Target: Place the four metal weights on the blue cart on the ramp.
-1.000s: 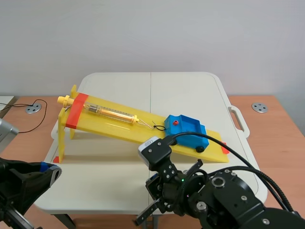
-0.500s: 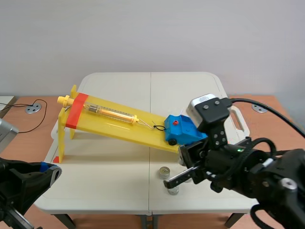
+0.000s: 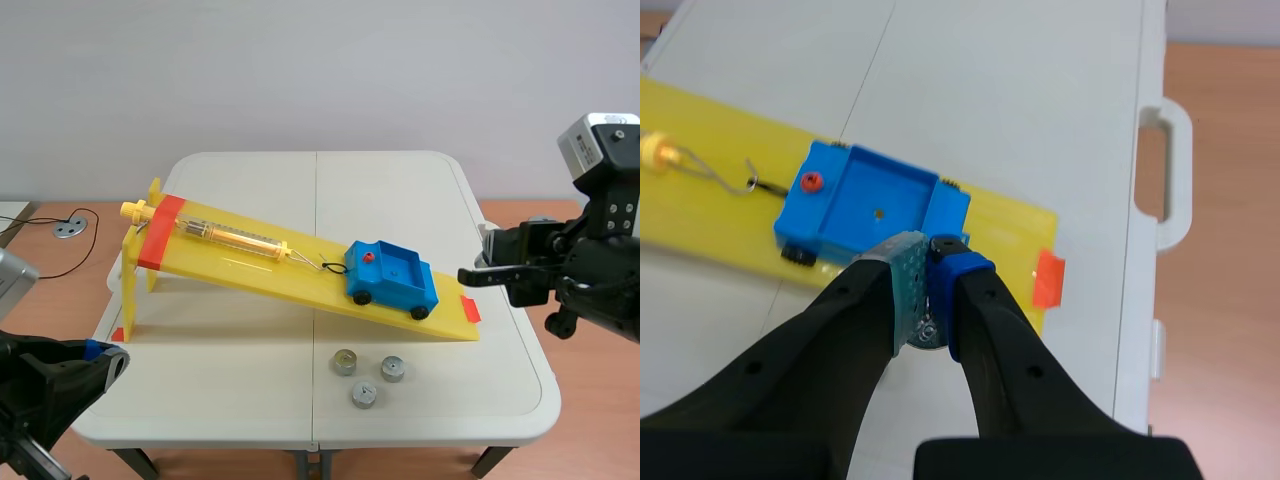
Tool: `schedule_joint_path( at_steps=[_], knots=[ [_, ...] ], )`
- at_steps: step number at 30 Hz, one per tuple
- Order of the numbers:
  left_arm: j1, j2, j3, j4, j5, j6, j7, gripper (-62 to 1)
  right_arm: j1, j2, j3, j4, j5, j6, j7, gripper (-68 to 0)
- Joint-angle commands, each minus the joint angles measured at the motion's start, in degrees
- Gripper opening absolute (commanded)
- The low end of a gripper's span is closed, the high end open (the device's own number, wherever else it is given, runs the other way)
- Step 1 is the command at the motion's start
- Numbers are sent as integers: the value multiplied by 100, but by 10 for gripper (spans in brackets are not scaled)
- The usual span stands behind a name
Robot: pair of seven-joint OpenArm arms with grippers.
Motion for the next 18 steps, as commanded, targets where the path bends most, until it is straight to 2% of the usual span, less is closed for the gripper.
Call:
schedule_joint_path(
  at_steps=[1, 8, 16, 18],
  knots=[
    [-114, 44, -92, 404, -402, -142, -553, -571, 737, -186, -208, 63, 343, 55, 752, -669],
    [-114, 44, -92, 404, -402, -142, -555, -571, 1596, -636, -208, -984, 319, 63, 863, -669],
    [-114, 44, -92, 404, -402, -142, -555, -571, 2269, -782, -212, -1941, 243, 382, 1034, -669],
    [-114, 44, -92, 404, -402, -142, -553, -571, 2352, -802, -212, -2059, 173, 385, 1064, -669]
  ],
)
